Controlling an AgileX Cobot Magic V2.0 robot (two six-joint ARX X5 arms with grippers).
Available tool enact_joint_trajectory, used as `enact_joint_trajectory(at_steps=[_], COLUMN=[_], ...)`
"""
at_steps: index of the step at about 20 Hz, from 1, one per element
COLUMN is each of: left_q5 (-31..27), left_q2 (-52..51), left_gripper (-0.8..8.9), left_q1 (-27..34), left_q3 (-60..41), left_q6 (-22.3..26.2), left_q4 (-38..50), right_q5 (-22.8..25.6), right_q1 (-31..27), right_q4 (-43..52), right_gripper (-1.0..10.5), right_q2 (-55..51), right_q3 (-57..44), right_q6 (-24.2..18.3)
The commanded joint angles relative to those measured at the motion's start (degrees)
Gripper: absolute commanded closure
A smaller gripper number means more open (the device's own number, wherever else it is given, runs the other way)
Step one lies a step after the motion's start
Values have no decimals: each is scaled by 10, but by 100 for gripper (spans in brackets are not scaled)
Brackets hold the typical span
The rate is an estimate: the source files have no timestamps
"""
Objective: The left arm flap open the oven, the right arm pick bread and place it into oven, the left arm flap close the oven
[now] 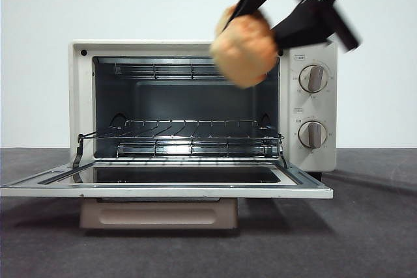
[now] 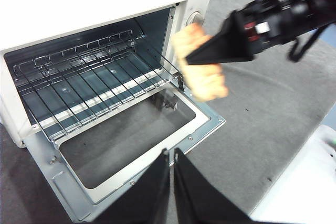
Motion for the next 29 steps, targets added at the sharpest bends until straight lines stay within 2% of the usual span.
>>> enact_joint_trajectory(at_steps=[1, 8, 11, 14, 18, 24, 29], left_q5=[-3, -3, -3, -3, -3, -3, -3], left_q2=[-3, -3, -3, -3, -3, -3, -3], left_gripper=[798, 798, 798, 798, 798, 798, 798], left_q1=[-5, -5, -5, -5, -5, -5, -5], left_q3=[12, 13, 13, 13, 13, 13, 13], left_q6=[-4, -3, -1, -1, 3, 5, 5], left_q4=[0, 0, 0, -2, -5, -6, -13], right_q5=[20, 137, 155, 194, 237, 255, 255], right_q1=[7, 18, 22, 28, 32, 32, 35], right_q4=[65, 187, 239, 271, 270, 271, 271], right_gripper=[790, 790, 790, 790, 788, 715, 556], right_q2=[52, 149, 178, 196, 203, 203, 203], right_q3=[10, 10, 10, 10, 10, 10, 10], right_q6=[29, 69, 78, 83, 88, 87, 85])
